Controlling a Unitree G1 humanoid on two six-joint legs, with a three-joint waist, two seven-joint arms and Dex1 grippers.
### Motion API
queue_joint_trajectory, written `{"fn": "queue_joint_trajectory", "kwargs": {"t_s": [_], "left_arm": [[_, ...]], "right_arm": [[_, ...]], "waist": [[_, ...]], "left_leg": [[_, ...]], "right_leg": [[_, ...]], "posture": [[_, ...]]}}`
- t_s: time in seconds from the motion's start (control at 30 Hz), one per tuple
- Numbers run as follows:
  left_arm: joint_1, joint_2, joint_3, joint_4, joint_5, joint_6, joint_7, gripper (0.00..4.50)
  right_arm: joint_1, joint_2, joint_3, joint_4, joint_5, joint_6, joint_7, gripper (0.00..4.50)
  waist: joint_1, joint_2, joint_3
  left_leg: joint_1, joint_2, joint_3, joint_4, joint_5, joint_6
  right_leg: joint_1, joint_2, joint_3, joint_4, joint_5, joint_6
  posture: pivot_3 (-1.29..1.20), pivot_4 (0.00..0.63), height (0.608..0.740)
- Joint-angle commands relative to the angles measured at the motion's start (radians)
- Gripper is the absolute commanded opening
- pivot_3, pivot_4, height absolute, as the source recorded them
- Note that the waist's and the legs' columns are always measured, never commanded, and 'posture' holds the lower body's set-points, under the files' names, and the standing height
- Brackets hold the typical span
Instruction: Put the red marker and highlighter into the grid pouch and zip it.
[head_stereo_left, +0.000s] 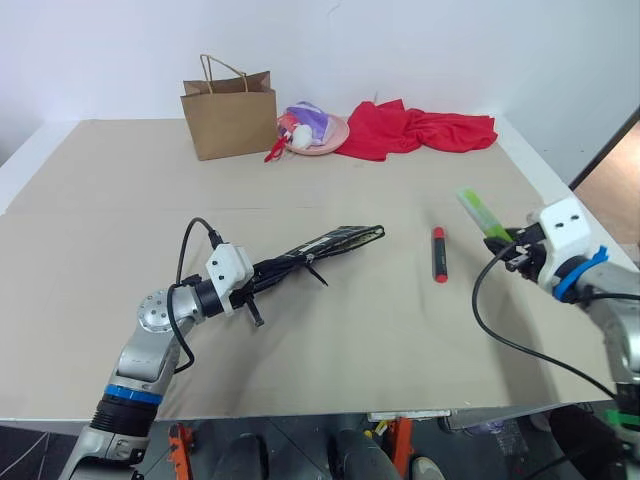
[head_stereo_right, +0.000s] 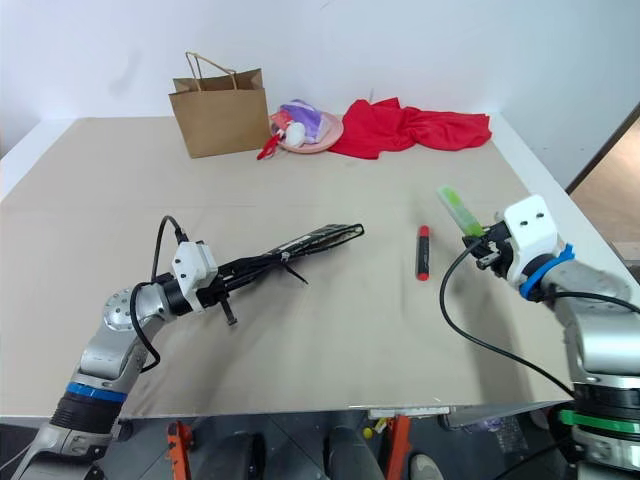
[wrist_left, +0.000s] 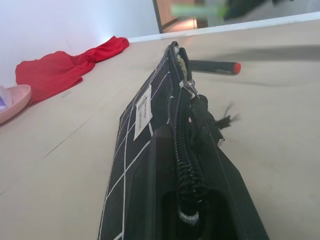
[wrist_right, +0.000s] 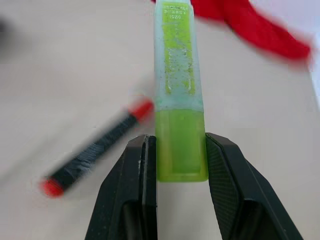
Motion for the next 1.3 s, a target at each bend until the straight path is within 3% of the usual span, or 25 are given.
{"fn": "queue_joint_trajectory", "kwargs": {"t_s": [0.03,0.13,0.33,1.03,1.3], "left_arm": [[0.001,0.006,0.020,-0.010,-0.015,-0.019,-0.003,0.00],[0.001,0.005,0.020,-0.015,-0.017,-0.016,-0.005,0.00],[0.008,-0.007,0.014,-0.028,-0.017,-0.013,0.005,0.00],[0.002,-0.012,-0.008,-0.035,-0.004,-0.018,-0.004,0.00],[-0.010,-0.015,-0.012,-0.026,-0.004,-0.019,-0.007,0.00]], "right_arm": [[0.005,-0.078,-0.038,-0.112,0.106,-0.019,0.180,1.03],[-0.016,-0.122,-0.010,-0.135,0.125,-0.026,0.246,1.03],[-0.086,-0.139,0.180,-0.135,0.022,-0.086,0.284,1.03],[-0.306,-0.044,0.444,0.038,-0.188,-0.226,0.347,1.03],[-0.475,0.076,0.584,0.104,-0.327,-0.319,0.365,1.03]], "waist": [[0.001,0.000,0.000],[0.001,0.000,0.000],[-0.002,0.000,0.000],[0.000,0.000,0.000],[-0.002,0.000,0.000]], "left_leg": [[0.000,0.000,0.000,0.000,0.000,0.000],[0.000,0.000,-0.001,0.000,0.000,0.000],[0.001,0.001,0.000,0.001,0.000,0.000],[0.001,0.000,0.000,0.001,0.000,0.000],[0.001,0.001,0.000,0.001,0.000,0.000]], "right_leg": [[0.000,0.000,-0.001,0.000,0.000,0.000],[0.000,0.000,-0.001,0.000,0.000,-0.001],[0.001,0.000,0.000,0.000,0.001,-0.001],[0.000,0.000,0.000,0.000,0.001,-0.001],[-0.001,0.000,0.000,0.001,0.003,-0.004]], "posture": [[0.00,0.150,0.740],[0.00,0.150,0.740],[0.00,0.150,0.740],[0.00,0.150,0.740],[0.00,0.150,0.740]]}}
